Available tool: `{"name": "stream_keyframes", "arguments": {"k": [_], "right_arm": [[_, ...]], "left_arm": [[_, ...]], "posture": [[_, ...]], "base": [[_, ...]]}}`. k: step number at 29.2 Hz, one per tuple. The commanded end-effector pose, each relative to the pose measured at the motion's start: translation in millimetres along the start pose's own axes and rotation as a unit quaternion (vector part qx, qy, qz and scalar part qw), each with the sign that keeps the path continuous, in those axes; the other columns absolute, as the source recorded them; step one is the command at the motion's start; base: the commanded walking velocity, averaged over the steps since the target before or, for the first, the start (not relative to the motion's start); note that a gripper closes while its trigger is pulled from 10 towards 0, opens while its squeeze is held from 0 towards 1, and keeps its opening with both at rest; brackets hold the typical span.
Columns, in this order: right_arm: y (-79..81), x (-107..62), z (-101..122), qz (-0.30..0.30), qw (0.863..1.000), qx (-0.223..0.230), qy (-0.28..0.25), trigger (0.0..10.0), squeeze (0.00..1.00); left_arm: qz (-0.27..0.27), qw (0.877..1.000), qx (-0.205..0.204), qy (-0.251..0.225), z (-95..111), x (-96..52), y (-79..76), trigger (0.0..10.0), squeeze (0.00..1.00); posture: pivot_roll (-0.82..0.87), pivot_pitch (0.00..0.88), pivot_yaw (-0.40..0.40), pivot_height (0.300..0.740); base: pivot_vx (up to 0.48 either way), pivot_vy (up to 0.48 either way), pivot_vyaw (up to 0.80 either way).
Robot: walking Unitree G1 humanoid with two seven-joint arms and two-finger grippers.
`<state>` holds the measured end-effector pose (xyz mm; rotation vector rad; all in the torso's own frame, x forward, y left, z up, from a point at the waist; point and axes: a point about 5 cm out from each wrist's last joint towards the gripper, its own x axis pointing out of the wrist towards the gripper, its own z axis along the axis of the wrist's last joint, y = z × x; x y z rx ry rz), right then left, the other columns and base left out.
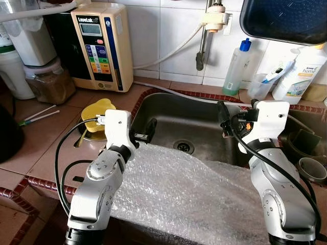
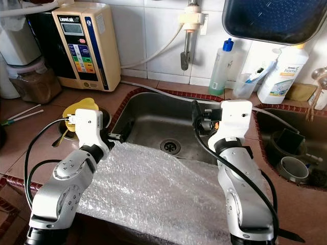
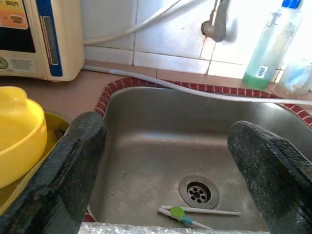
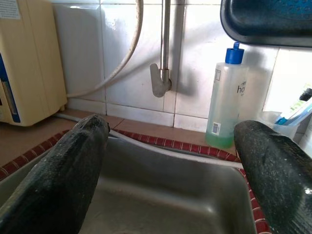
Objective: Kitchen organization
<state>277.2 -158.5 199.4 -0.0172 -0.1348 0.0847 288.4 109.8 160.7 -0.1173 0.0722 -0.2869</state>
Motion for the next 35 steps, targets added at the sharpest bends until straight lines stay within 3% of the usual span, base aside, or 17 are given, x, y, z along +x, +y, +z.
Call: {"name": "stream_keyframes", "arguments": {"k": [1, 19, 35], "right_arm": [[0.6, -0.4, -1.6, 0.003, 1.0, 0.002, 0.006, 10.0, 0.0], [-0.6, -1.1, -3.5, 0.002, 1.0, 0.002, 0.011, 10.0, 0.0], [-0.1, -0.9, -3.5, 0.001, 1.0, 0.002, 0.01, 10.0, 0.0]], "left_arm": [[0.0, 1.0, 0.005, 0.0, 1.0, 1.9, 0.5, 10.0, 0.0], [0.0, 1.0, 0.004, 0.012, -0.8, 3.1, -0.9, 10.0, 0.0], [0.001, 1.0, 0.003, 0.015, -0.5, 5.5, -0.7, 10.0, 0.0]], "posture": [[-0.04, 0.0, 0.016, 0.74], [-0.04, 0.0, 0.015, 0.74], [-0.04, 0.0, 0.018, 0.74]], "base": [[0.0, 0.0, 0.0], [0.0, 0.0, 0.0], [-0.249, 0.0, 0.0]]}}
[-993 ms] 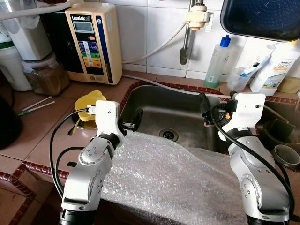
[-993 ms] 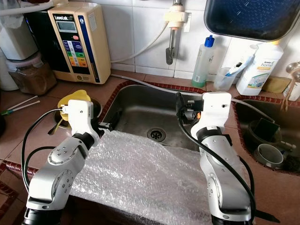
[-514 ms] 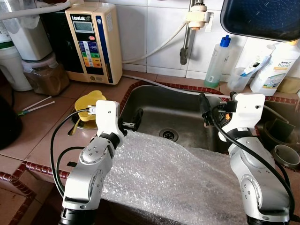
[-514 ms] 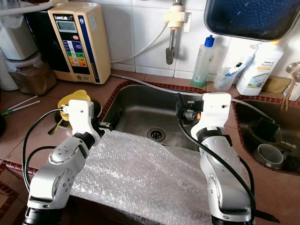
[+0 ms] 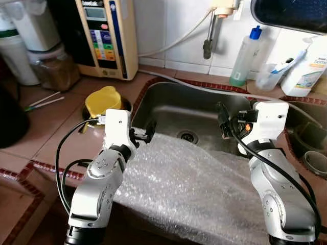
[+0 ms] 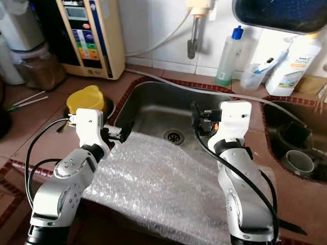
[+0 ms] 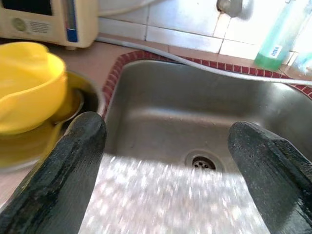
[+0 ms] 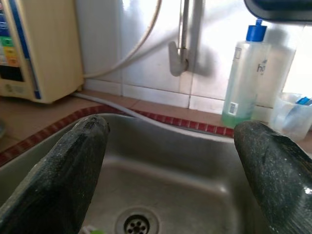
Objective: Kitchen organization
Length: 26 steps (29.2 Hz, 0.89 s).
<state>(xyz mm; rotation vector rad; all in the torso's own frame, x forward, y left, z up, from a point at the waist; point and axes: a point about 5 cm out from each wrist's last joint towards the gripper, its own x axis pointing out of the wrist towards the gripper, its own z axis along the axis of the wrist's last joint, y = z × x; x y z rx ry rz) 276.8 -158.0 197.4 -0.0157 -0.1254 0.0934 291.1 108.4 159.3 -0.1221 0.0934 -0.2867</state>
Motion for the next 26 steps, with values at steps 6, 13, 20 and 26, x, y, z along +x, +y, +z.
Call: {"name": "stream_keyframes", "arguments": {"k": [6, 13, 20, 26], "right_arm": [[-0.8, -0.3, -1.7, -0.004, 1.0, 0.001, 0.005, 10.0, 0.0], [-0.7, 0.0, -1.8, -0.004, 1.0, 0.002, 0.005, 10.0, 0.0], [-0.9, 1.0, -1.8, -0.004, 1.0, 0.001, 0.004, 10.0, 0.0], [-0.1, 1.3, -1.7, -0.003, 1.0, 0.003, 0.004, 10.0, 0.0]], "left_arm": [[0.001, 1.0, 0.008, 0.003, 1.8, 3.3, 0.3, 10.0, 0.0], [0.003, 1.0, 0.009, 0.0, 3.7, 4.6, 1.8, 10.0, 0.0], [0.006, 1.0, 0.007, -0.002, 3.8, 4.9, 2.4, 10.0, 0.0], [0.015, 1.0, -0.002, -0.008, 6.7, 6.3, 5.9, 10.0, 0.0]], "posture": [[-0.04, 0.0, 0.021, 0.74], [-0.04, 0.0, 0.019, 0.74], [-0.04, 0.0, 0.02, 0.74], [-0.04, 0.0, 0.02, 0.74]], "base": [[-0.207, 0.0, 0.0], [-0.069, 0.0, 0.0], [-0.114, 0.0, 0.0], [0.0, 0.0, 0.0]]}}
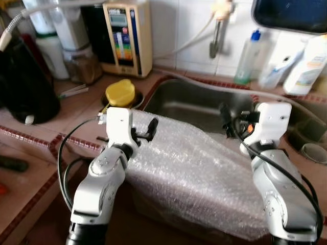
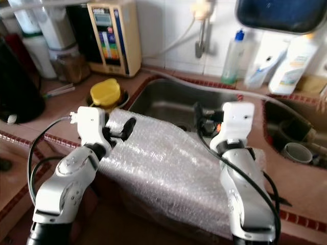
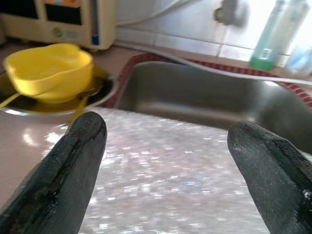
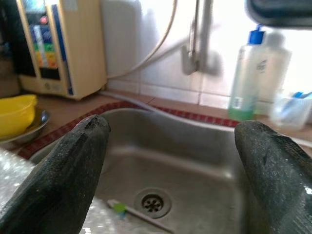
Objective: Kitchen organization
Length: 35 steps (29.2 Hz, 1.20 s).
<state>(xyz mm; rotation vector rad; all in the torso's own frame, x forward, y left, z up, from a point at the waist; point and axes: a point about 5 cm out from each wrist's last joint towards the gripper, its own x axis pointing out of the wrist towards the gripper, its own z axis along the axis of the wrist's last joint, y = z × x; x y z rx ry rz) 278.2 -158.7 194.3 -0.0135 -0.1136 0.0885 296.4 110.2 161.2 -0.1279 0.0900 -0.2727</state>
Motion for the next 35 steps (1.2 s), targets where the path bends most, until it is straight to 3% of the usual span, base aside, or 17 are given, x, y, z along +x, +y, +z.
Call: {"name": "stream_keyframes", "arguments": {"k": [1, 6, 21, 35], "right_arm": [[0.9, 0.3, 1.6, 0.0, 1.0, 0.002, -0.002, 10.0, 0.0], [1.1, 0.4, 1.6, 0.0, 1.0, 0.005, -0.001, 10.0, 0.0], [1.6, 0.7, -0.4, 0.003, 1.0, 0.006, 0.009, 10.0, 0.0], [4.2, 1.0, -0.1, 0.014, 1.0, 0.002, 0.003, 10.0, 0.0]], "left_arm": [[0.008, 1.0, -0.001, -0.006, 4.3, 2.2, 3.1, 10.0, 0.0], [0.014, 1.0, -0.003, -0.007, 5.5, 2.6, 4.4, 10.0, 0.0], [0.023, 1.0, 0.003, -0.006, 4.5, 2.6, 6.3, 10.0, 0.0], [0.047, 0.999, 0.017, -0.021, 7.3, -1.8, 13.2, 10.0, 0.0]], "posture": [[-0.04, 0.0, 0.02, 0.74], [-0.04, 0.0, 0.016, 0.74], [-0.04, 0.0, 0.013, 0.74], [-0.04, 0.0, 0.015, 0.74]], "base": [[0.0, 0.0, 0.0], [0.0, 0.0, 0.0], [0.0, 0.0, -0.79], [0.0, 0.0, 0.0]]}}
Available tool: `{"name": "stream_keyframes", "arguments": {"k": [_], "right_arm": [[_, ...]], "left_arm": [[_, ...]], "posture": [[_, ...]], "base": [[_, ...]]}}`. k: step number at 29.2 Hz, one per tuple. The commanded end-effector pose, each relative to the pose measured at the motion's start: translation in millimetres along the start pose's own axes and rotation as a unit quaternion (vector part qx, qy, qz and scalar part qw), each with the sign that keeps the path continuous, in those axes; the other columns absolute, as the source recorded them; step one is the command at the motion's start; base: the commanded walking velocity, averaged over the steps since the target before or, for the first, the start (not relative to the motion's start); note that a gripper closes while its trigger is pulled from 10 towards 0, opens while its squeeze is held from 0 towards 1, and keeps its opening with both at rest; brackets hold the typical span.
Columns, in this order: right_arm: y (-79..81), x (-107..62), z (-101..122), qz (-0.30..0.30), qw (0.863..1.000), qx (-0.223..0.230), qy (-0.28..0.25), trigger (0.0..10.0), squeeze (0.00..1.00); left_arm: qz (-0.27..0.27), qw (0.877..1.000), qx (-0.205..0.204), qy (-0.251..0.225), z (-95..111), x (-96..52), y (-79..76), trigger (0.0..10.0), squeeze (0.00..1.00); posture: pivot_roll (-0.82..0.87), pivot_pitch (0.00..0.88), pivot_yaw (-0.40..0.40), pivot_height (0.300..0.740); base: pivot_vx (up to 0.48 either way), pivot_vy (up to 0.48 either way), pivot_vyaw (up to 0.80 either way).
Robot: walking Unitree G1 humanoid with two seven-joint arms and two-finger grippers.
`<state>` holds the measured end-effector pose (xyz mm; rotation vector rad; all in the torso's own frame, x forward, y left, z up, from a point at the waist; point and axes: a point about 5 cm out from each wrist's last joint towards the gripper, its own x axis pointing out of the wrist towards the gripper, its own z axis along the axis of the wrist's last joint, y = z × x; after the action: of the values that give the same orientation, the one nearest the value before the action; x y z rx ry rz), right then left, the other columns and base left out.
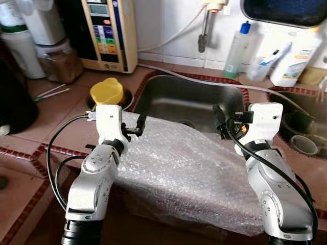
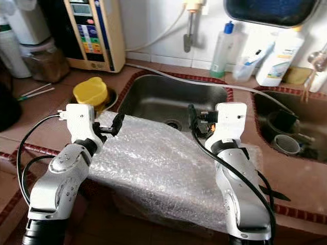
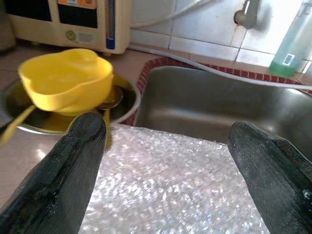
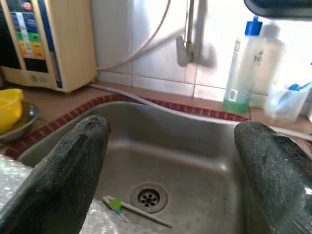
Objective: Kitchen organization
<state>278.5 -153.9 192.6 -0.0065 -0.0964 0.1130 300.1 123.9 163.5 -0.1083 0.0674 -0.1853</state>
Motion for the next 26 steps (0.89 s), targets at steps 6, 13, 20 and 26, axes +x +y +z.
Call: {"name": "stream_keyframes", "arguments": {"k": [6, 13, 20, 26], "right_arm": [[4.0, -1.0, 3.3, 0.02, 1.0, -0.01, -0.012, 10.0, 0.0], [4.5, -1.6, 2.8, 0.018, 1.0, -0.01, -0.011, 10.0, 0.0], [2.5, -1.6, 1.9, 0.016, 1.0, -0.009, -0.009, 10.0, 0.0], [3.4, -1.8, 1.6, 0.018, 1.0, -0.009, -0.009, 10.0, 0.0]], "left_arm": [[0.003, 1.0, 0.002, -0.013, 2.8, -2.9, -1.4, 10.0, 0.0], [-0.001, 1.0, 0.002, -0.006, 0.0, -3.4, -2.9, 10.0, 0.0], [-0.005, 1.0, 0.002, -0.01, 0.4, -3.7, -4.0, 10.0, 0.0], [-0.008, 1.0, 0.0, -0.01, 0.3, -3.8, -4.3, 10.0, 0.0]], "posture": [[-0.04, 0.0, 0.017, 0.74], [-0.04, 0.0, 0.014, 0.74], [-0.04, 0.0, 0.014, 0.74], [-0.04, 0.0, 0.015, 0.74]], "base": [[0.0, 0.0, 0.0], [0.0, 0.0, 0.61], [0.041, 0.0, 0.0], [0.329, 0.0, 0.0]]}}
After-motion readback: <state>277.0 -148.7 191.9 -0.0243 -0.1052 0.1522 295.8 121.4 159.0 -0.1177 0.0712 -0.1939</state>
